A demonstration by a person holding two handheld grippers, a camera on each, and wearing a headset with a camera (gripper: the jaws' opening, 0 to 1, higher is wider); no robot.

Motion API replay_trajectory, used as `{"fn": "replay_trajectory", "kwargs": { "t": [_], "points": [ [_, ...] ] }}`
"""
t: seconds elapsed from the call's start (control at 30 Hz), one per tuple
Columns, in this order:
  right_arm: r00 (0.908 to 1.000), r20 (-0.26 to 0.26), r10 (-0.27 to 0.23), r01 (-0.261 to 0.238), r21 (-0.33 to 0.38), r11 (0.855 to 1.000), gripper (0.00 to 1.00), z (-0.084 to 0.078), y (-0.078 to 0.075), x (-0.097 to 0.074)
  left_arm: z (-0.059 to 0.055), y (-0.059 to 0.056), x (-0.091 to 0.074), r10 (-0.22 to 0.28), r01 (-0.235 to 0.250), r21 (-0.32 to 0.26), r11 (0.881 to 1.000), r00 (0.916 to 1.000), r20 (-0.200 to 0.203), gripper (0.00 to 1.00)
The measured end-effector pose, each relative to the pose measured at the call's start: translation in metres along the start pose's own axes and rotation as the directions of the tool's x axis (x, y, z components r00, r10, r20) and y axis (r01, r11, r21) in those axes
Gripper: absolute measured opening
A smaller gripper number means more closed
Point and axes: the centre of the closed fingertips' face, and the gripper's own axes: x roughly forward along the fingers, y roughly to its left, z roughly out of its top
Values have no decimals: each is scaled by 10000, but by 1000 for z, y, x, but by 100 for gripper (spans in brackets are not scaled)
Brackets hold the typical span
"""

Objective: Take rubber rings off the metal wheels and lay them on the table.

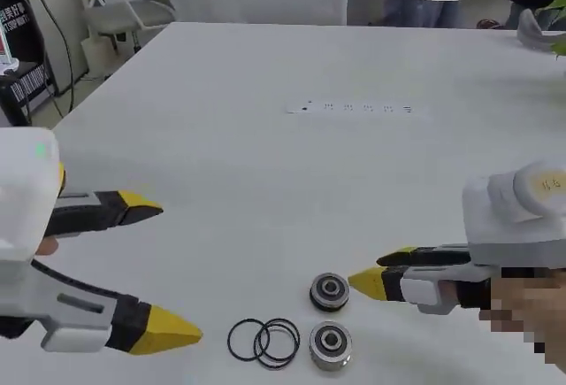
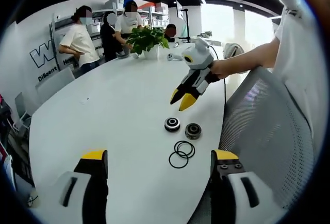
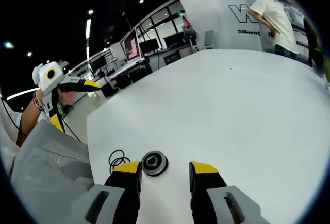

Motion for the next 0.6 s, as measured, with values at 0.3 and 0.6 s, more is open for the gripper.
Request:
{"fn": "replay_trajectory", "kwargs": {
  "t": [0.3,0.6],
  "points": [
    [9996,-272,84,-92,-325,9994,34,-5,3,3,41,11,18,-89,22,1230,9924,9985,537,71],
    [9970,-754,166,-228,-832,9963,35,-15,8,10,71,11,48,-384,180,2046,9787,9946,964,69]
  ]
}}
